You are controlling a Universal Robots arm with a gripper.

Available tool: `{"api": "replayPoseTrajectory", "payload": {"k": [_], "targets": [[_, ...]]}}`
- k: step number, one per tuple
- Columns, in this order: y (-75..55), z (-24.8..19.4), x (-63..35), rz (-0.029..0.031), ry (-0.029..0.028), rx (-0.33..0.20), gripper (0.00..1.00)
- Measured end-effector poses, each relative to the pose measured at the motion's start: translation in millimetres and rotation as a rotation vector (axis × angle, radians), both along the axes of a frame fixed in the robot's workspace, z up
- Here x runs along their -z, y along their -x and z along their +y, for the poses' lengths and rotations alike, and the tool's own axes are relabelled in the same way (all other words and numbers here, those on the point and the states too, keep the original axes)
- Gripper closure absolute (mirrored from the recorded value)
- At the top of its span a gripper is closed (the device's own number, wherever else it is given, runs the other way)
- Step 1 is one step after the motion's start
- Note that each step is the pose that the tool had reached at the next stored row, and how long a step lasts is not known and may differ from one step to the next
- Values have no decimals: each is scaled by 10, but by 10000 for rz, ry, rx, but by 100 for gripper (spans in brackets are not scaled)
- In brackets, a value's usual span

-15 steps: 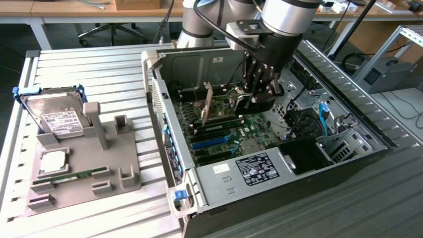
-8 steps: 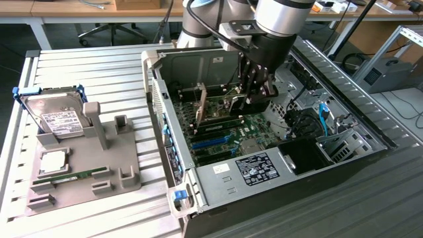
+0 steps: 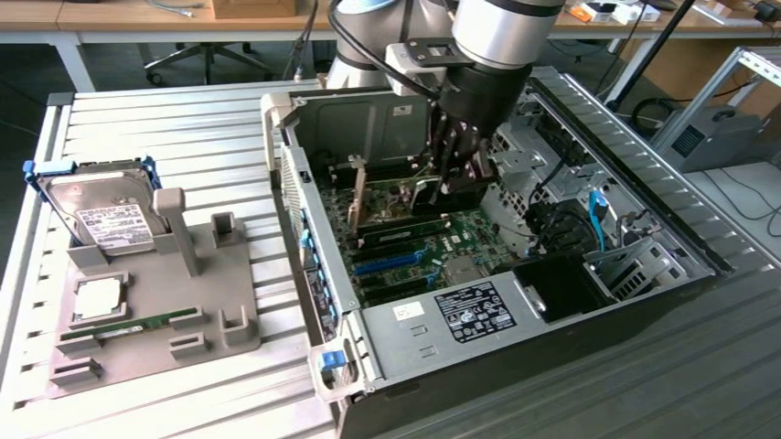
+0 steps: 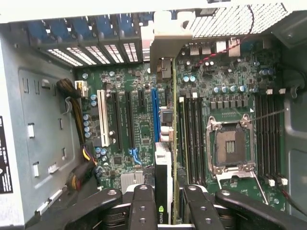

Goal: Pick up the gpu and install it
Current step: 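Insert the gpu into the slot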

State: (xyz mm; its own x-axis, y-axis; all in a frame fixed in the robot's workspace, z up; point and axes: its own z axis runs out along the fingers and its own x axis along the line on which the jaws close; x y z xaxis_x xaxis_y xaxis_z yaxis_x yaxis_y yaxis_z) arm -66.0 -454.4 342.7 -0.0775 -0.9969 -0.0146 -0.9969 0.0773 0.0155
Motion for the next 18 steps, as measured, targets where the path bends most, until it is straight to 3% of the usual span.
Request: {"api": "replayPoseTrajectory", "payload": {"k": [3, 4, 11, 18], "targets": [[46, -19, 34, 1, -22, -1, 73], [53, -86, 50, -1, -93, 0, 73], [103, -105, 448, -1, -93, 0, 73], [135, -107, 476, -1, -93, -1, 73]]}}
